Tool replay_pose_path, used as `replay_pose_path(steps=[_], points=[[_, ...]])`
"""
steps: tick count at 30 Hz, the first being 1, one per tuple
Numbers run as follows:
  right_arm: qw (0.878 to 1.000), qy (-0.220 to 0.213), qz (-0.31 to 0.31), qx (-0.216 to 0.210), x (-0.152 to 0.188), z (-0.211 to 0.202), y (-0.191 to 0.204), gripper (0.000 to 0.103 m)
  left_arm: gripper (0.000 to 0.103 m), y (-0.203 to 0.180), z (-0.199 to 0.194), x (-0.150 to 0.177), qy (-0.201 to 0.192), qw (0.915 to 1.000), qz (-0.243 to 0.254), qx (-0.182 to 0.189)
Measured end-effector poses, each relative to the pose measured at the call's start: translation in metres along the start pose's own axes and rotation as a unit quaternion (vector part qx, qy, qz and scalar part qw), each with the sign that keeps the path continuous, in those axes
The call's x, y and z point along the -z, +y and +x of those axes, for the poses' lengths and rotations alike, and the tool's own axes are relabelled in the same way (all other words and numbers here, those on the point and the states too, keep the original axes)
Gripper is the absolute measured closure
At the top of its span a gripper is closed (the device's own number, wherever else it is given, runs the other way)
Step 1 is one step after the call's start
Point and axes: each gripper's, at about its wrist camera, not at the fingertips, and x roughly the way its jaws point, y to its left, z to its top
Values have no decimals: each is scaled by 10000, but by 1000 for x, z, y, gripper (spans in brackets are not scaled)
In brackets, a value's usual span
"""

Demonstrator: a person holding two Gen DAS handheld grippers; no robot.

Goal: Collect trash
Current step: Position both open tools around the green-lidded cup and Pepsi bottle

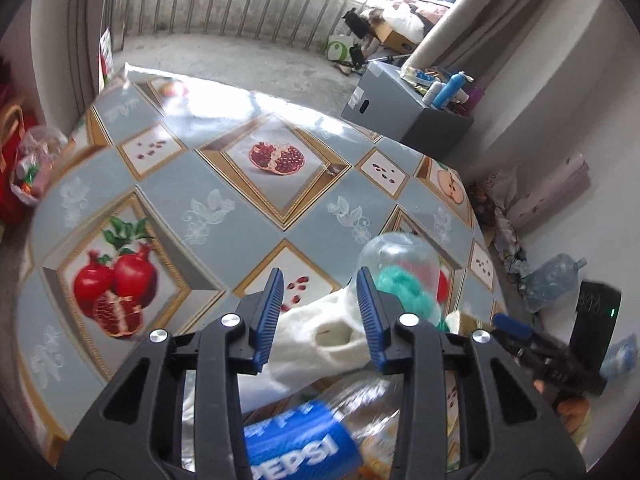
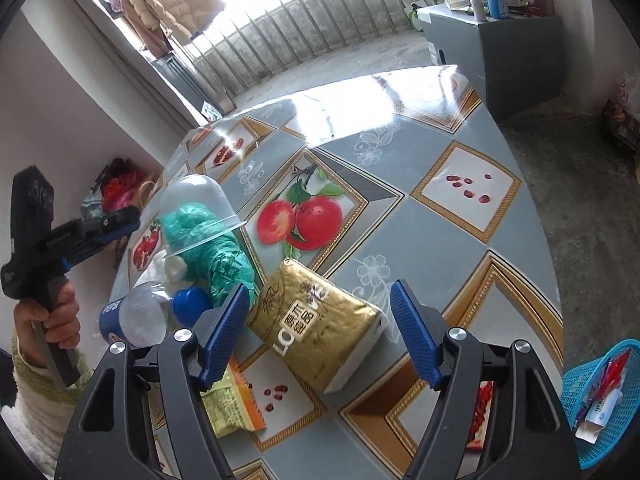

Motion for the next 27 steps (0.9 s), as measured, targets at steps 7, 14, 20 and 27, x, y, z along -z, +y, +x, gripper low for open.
replay_pose_path(steps=[7,14,20,27], points=[[9999,103,3,-19,-2,15,0,32,30,-24,38,-15,193,9993,-144,284],[9998,183,-98,-6,4,23,3,40,28,-42,54,-12,256,9977,90,620],[9997,208,-52,-81,8,22,6,46,28,-43,63,-6,382,9948,-9,948],[9995,292,6,-156,19,15,3,53,42,-46,65,11,645,9858,-274,1526]])
